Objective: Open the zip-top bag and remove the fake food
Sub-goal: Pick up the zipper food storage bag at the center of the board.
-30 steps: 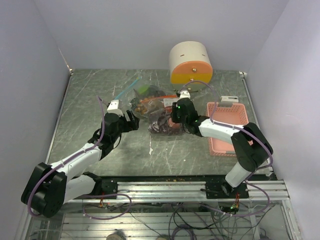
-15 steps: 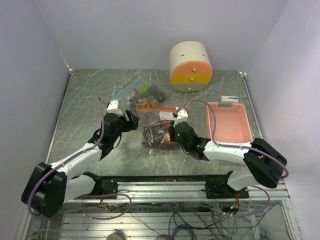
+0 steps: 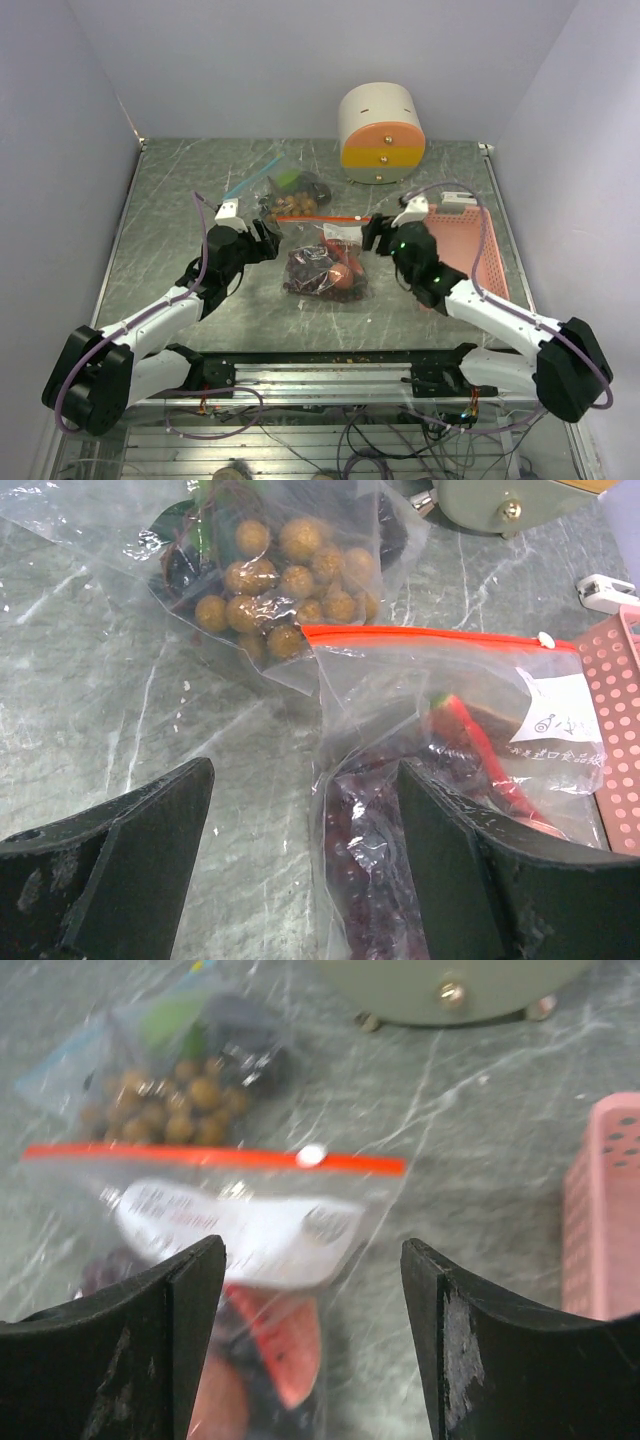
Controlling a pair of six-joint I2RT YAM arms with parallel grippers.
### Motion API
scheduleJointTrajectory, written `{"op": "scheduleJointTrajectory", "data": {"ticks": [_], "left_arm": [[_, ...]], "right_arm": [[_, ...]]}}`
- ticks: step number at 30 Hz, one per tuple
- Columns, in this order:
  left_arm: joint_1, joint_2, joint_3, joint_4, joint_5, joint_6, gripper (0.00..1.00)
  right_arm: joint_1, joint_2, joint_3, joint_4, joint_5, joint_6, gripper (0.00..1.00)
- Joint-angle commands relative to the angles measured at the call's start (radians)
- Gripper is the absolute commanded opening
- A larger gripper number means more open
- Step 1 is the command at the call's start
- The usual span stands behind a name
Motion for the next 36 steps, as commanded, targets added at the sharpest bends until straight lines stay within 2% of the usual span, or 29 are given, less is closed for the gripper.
{"op": "scheduleJointTrajectory", "data": {"ticks": [1, 10, 15, 20, 22, 24, 28, 36], "left_arm": [[-0.009, -0.007, 0.014, 0.041, 0.033, 0.01, 0.86], [-0.009, -0.02, 0.02, 0.032, 0.041, 0.02, 0.87], [-0.009, -0.023, 0.021, 0.028, 0.032, 0.02, 0.88], [-0.009, -0.024, 0.017, 0.03, 0.017, 0.021, 0.97], [-0.009, -0.026, 0.015, 0.034, 0.02, 0.021, 0.98], [-0.009, -0.027, 0.014, 0.035, 0.02, 0.022, 0.99], [-0.009, -0.038, 0.005, 0.048, 0.029, 0.021, 1.0], [-0.009, -0.105, -0.038, 0.106, 0.072, 0.038, 0.98]], "right_arm": [[-0.183, 0.055, 0.031, 0.033, -0.275, 0.068, 0.72], [-0.324, 0.309, 0.127, 0.143, -0.558, 0.126, 0.73], [-0.35, 0.391, 0.091, 0.257, -0.7, 0.194, 0.72], [-0.353, 0.397, 0.068, 0.357, -0.811, 0.205, 0.23], [-0.353, 0.366, 0.062, 0.356, -0.809, 0.189, 0.09], [-0.352, 0.32, 0.048, 0.35, -0.8, 0.162, 0.0], [-0.351, 0.202, -0.006, 0.353, -0.805, 0.091, 0.0], [-0.35, -0.013, -0.152, 0.497, -0.841, 0.01, 0.0]]}}
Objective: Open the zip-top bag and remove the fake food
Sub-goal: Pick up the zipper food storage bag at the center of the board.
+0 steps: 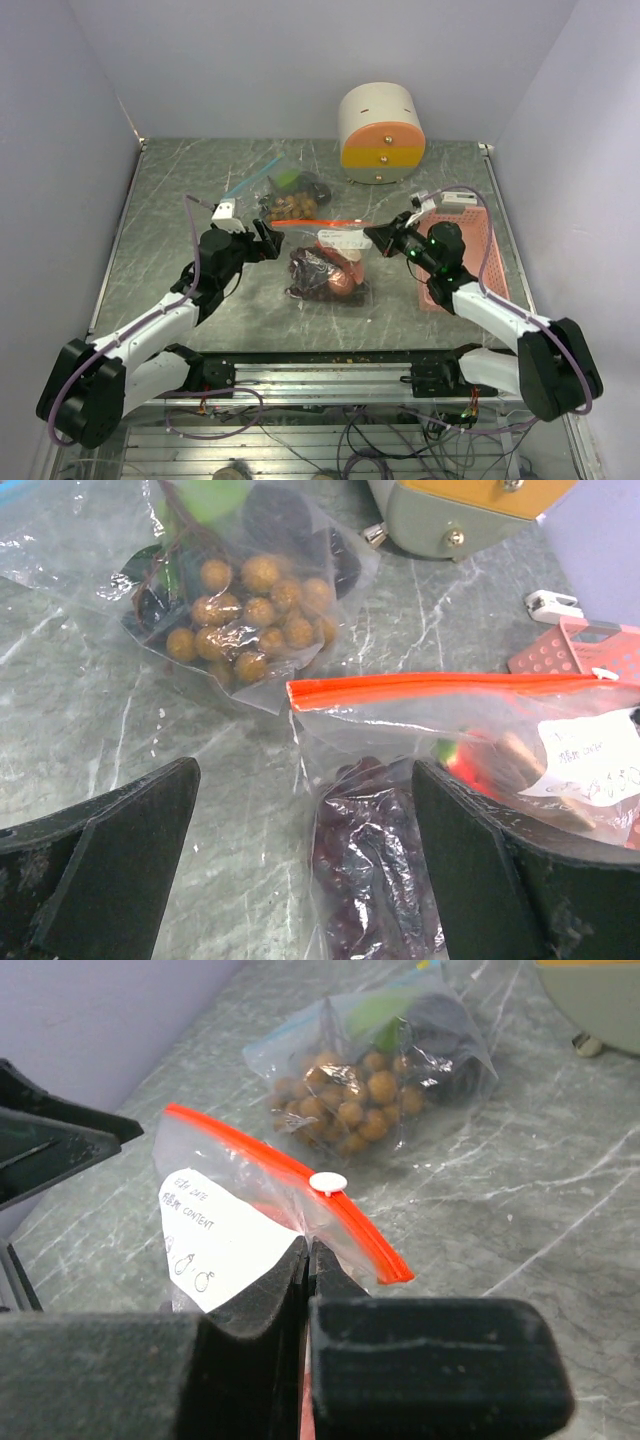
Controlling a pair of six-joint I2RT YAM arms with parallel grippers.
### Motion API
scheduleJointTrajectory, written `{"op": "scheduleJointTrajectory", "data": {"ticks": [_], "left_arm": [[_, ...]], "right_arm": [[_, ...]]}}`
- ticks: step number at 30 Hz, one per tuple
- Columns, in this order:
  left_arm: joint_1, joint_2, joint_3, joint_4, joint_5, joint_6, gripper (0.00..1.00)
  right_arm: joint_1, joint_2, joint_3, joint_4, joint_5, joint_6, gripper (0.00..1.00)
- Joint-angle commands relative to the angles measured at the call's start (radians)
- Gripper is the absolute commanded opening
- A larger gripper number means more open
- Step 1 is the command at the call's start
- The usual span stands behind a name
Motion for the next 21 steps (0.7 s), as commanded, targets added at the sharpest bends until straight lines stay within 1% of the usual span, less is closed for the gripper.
{"op": "scheduleJointTrajectory", "data": {"ticks": [1, 5, 9, 11, 14, 19, 21], "left_arm": [[-0.008, -0.062, -0.033, 0.077, 0.035, 0.026, 0.98], [-0.008, -0.096, -0.049, 0.097, 0.041, 0.029, 0.98], [-0.008, -0.098, -0.061, 0.131, 0.068, 0.023, 0.94], [-0.008, -0.092, -0.068, 0.167, 0.103, 0.02, 0.9], [-0.008, -0.085, -0.085, 0.246, 0.166, 0.015, 0.82], [-0.008, -0.066, -0.103, 0.343, 0.27, 0.007, 0.6], [-0.008, -0.052, -0.102, 0.375, 0.311, 0.004, 0.53]], "right_arm": [[-0.002, -0.092, -0.045, 0.14, -0.062, -0.071, 0.0], [-0.002, -0.161, -0.037, 0.125, -0.139, -0.104, 0.0], [-0.001, -0.227, -0.035, 0.089, -0.192, -0.132, 0.0], [-0.001, -0.241, -0.047, 0.085, -0.222, -0.131, 0.0], [0.0, -0.25, -0.065, 0.073, -0.236, -0.136, 0.0], [0.001, -0.252, -0.06, 0.009, -0.169, -0.174, 0.0], [0.0, -0.24, -0.045, -0.022, -0.15, -0.186, 0.0]]}}
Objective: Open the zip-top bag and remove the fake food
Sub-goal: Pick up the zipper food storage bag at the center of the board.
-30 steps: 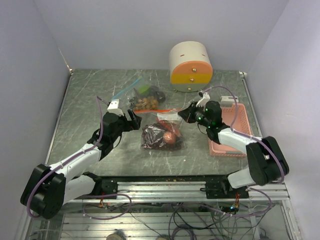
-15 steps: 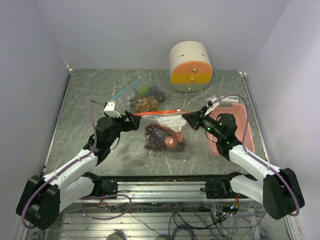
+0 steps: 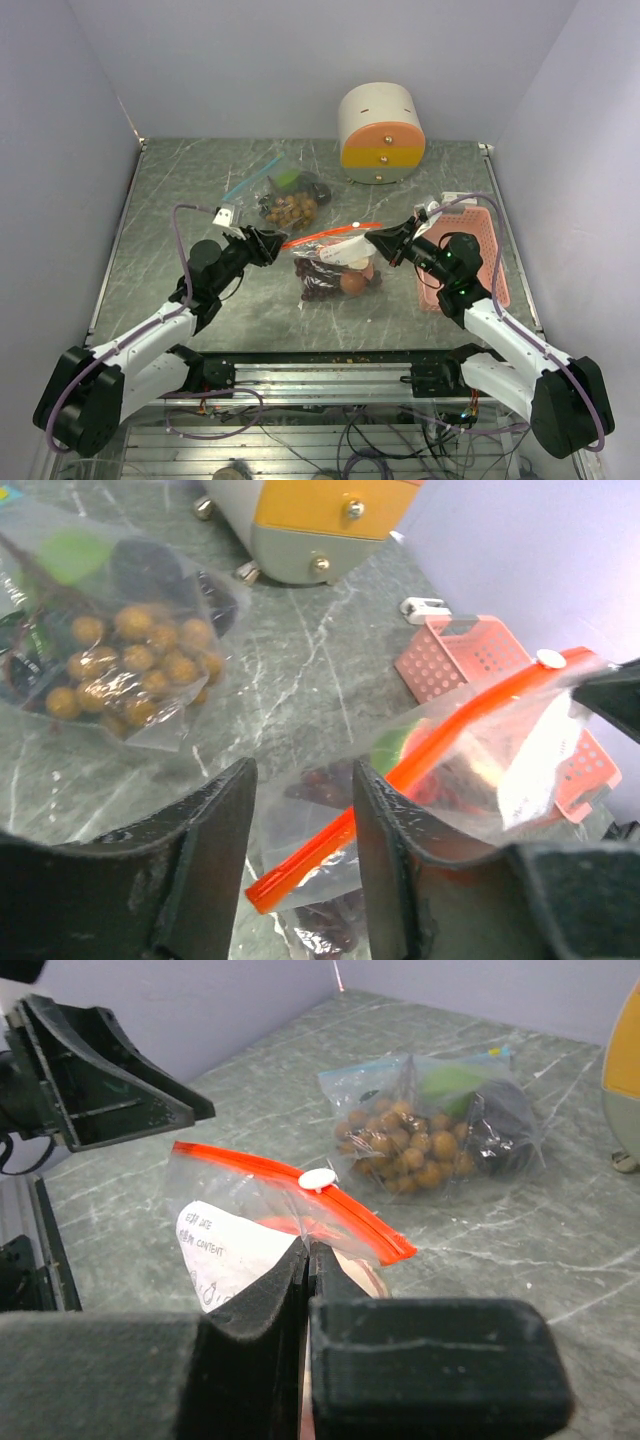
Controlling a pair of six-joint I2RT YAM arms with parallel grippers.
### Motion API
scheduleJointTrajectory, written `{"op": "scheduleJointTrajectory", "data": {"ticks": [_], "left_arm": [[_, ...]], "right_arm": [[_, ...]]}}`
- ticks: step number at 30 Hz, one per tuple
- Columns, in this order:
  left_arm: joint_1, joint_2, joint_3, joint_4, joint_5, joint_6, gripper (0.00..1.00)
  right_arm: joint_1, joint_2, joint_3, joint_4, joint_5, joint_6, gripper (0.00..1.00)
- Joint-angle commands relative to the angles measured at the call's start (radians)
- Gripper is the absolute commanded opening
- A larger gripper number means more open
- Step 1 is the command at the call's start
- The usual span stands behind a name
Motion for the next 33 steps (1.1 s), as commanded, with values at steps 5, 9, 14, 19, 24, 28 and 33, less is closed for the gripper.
{"op": "scheduleJointTrajectory", "data": {"ticks": [5, 9, 14, 19, 24, 28, 33], "left_arm": [[-0.024, 0.078, 0.044, 0.206, 0.293, 0.013, 0.61], [-0.106, 0.13, 0.111, 0.176, 0.259, 0.08, 0.74], [-0.184, 0.223, 0.227, 0.115, 0.258, 0.154, 0.85], [-0.194, 0.363, 0.428, -0.029, 0.492, 0.268, 0.9], [-0.194, 0.396, 0.504, -0.124, 0.675, 0.375, 0.91], [-0.197, 0.372, 0.488, -0.188, 0.688, 0.465, 0.88], [-0.206, 0.368, 0.477, -0.206, 0.704, 0.485, 0.68]], "right_arm": [[0.001, 0.01, 0.035, -0.058, 0.031, -0.049, 0.0], [0.001, -0.002, 0.032, -0.056, 0.008, -0.046, 0.0], [0.001, -0.031, 0.029, -0.057, -0.03, -0.04, 0.0], [0.001, -0.051, 0.054, -0.082, -0.124, -0.048, 0.0], [0.003, -0.068, 0.108, -0.167, -0.215, -0.081, 0.0], [0.004, -0.098, 0.129, -0.213, -0.213, -0.107, 0.0], [0.004, -0.094, 0.151, -0.23, -0.202, -0.116, 0.0]]}}
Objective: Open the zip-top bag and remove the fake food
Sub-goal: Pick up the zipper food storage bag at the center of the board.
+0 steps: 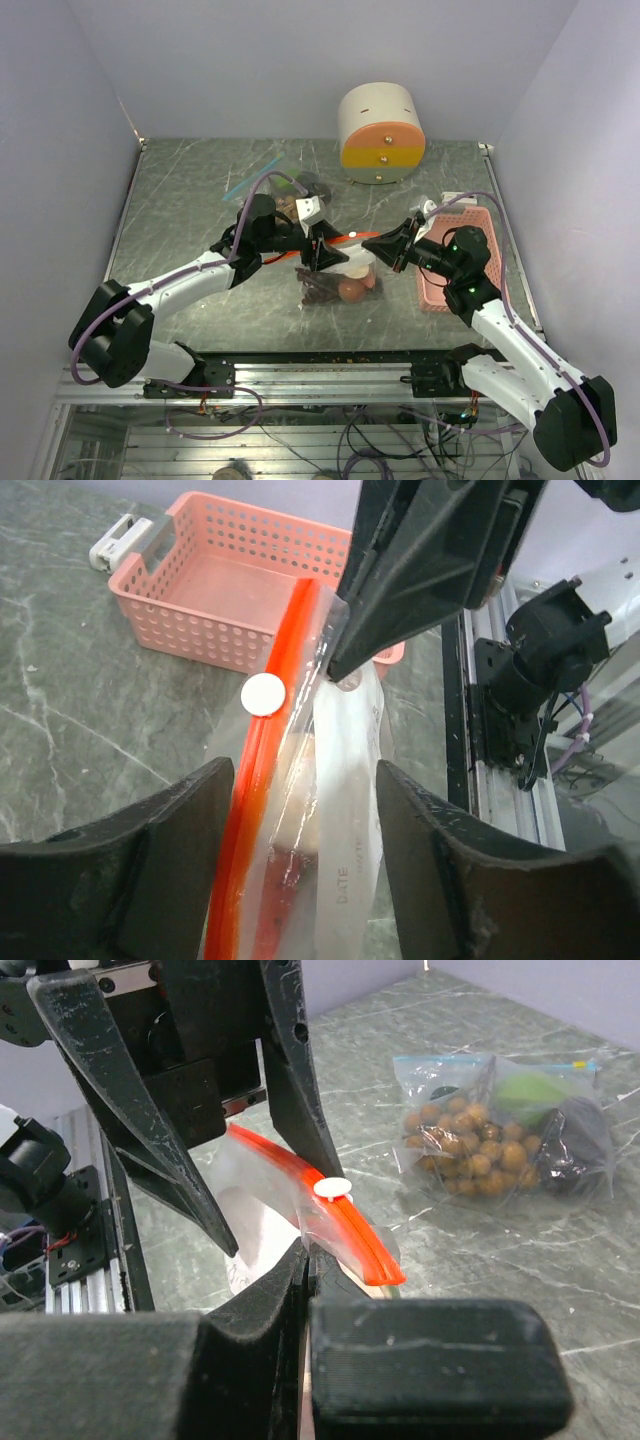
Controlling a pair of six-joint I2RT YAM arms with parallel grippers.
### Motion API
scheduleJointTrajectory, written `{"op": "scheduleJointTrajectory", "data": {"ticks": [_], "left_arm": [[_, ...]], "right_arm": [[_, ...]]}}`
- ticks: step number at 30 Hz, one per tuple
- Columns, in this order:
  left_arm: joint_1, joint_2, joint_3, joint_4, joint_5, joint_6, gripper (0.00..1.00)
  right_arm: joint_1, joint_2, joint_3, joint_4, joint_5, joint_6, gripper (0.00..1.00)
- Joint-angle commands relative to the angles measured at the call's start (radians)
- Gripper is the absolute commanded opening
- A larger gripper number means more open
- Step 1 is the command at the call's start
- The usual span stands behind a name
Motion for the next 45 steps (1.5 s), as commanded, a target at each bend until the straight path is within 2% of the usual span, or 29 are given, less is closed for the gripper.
{"op": "scheduleJointTrajectory", "data": {"ticks": [1, 9, 12, 21, 23, 28, 30, 36, 38, 42, 45], "left_arm": [[-0.014, -0.021, 0.005, -0.034, 0.075, 0.067, 0.63], [-0.015, -0.039, -0.021, -0.001, 0.044, 0.051, 0.09], [-0.014, -0.052, -0.019, -0.016, 0.03, 0.06, 0.07], [-0.016, -0.074, -0.022, -0.025, 0.011, 0.065, 0.07], [-0.017, -0.075, -0.022, -0.027, 0.018, 0.066, 0.07], [-0.02, -0.087, -0.024, -0.031, 0.04, 0.074, 0.07], [-0.021, -0.094, -0.025, -0.029, 0.045, 0.073, 0.07], [-0.027, -0.113, -0.03, -0.031, 0.035, 0.076, 0.08], [-0.027, -0.116, -0.03, -0.033, 0.027, 0.074, 0.12], [-0.027, -0.13, -0.041, -0.016, -0.004, 0.063, 0.21], [-0.027, -0.142, -0.049, 0.004, -0.004, 0.052, 0.37]], "right_arm": [[0.002, -0.011, 0.052, 0.001, -0.017, -0.024, 0.0], [0.004, -0.001, 0.044, -0.018, 0.014, -0.027, 0.0], [0.005, 0.002, 0.04, -0.021, 0.026, -0.027, 0.1], [0.008, -0.001, 0.052, -0.013, 0.038, -0.021, 0.48], [0.008, 0.005, 0.061, -0.01, 0.033, -0.022, 0.51], [0.008, 0.035, 0.077, -0.003, 0.035, -0.027, 0.52], [0.008, 0.05, 0.073, 0.013, 0.032, -0.025, 0.47], [0.008, 0.075, 0.061, 0.048, -0.012, -0.002, 0.09], [0.007, 0.062, 0.057, 0.056, -0.025, 0.007, 0.01], [0.008, 0.037, 0.059, 0.034, -0.034, 0.001, 0.0], [0.008, 0.023, 0.06, 0.015, -0.035, -0.005, 0.0]]}}
